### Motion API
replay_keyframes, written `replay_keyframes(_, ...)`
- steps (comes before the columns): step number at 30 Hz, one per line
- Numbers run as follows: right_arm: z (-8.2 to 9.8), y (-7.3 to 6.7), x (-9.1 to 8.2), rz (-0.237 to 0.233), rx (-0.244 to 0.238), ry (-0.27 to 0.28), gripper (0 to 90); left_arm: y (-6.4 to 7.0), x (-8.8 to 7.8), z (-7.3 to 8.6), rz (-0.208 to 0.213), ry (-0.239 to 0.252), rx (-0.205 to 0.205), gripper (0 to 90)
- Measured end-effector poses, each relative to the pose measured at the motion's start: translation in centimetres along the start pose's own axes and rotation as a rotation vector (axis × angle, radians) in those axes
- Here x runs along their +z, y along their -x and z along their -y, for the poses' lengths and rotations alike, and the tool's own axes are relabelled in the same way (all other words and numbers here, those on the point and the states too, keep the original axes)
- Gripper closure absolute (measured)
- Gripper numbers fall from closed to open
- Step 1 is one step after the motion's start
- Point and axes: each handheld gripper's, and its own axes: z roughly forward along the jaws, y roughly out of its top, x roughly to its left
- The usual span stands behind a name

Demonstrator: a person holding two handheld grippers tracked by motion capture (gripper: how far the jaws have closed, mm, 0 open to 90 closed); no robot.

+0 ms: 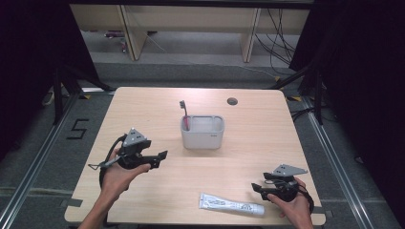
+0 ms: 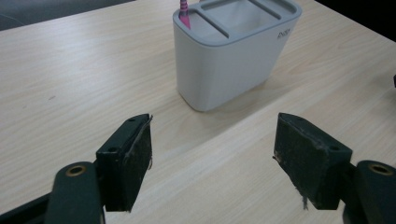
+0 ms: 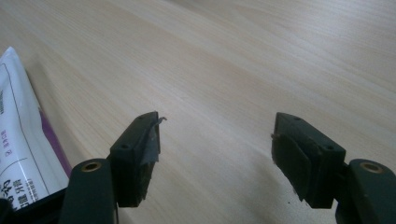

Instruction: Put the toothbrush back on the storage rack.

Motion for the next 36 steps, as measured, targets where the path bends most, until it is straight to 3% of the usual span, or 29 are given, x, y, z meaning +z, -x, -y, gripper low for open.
replay_keyframes(2,0.0,0.0,0.1,-0.007,0.003,0.001,33.5,-0.1,-0.2,0.4,-0.002,-0.006,0.006,26.9)
replay_keyframes(4,0.0,0.0,0.0,0.001,0.001,0.0,33.6,-0.1,-0.2,0.8,-0.002,0.011,-0.014,27.0)
replay_keyframes(6,0.0,0.0,0.0,0.0,0.001,-0.001,33.6,-0.3,-0.4,1.0,-0.005,-0.001,0.004,26.9)
replay_keyframes(7,0.0,0.0,0.1,-0.006,0.003,0.001,33.6,-0.1,-0.4,1.2,-0.005,0.01,-0.014,26.9)
replay_keyframes(15,0.0,0.0,0.0,0.0,0.0,0.0,33.6,-0.3,-0.8,2.5,-0.015,0.006,0.011,26.6)
replay_keyframes(17,0.0,0.0,0.0,-0.001,0.0,0.001,33.5,-0.2,-0.8,2.8,-0.022,0.019,-0.003,26.4)
replay_keyframes(19,0.0,-0.1,-0.1,-0.001,0.018,0.001,33.5,-0.1,-0.8,3.3,-0.018,0.006,0.001,25.8)
replay_keyframes(21,0.0,0.1,-0.1,0.006,-0.009,0.009,33.6,-0.1,-0.7,3.7,-0.014,-0.006,0.015,25.4)
replay_keyframes(30,0.0,0.1,-0.1,-0.012,-0.005,-0.004,33.6,0.2,-0.6,5.7,-0.01,-0.023,0.035,24.5)
replay_keyframes(34,0.1,0.1,-0.2,-0.012,-0.01,-0.002,33.5,0.2,-0.6,6.8,-0.032,-0.034,0.027,24.8)
replay_keyframes(35,0.1,0.0,-0.1,-0.024,0.015,0.004,33.5,0.2,-0.6,6.9,-0.032,-0.035,0.027,24.8)
replay_keyframes(36,0.1,0.0,-0.1,-0.009,0.011,0.002,33.5,0.2,-0.6,7.3,-0.036,-0.036,0.022,24.8)
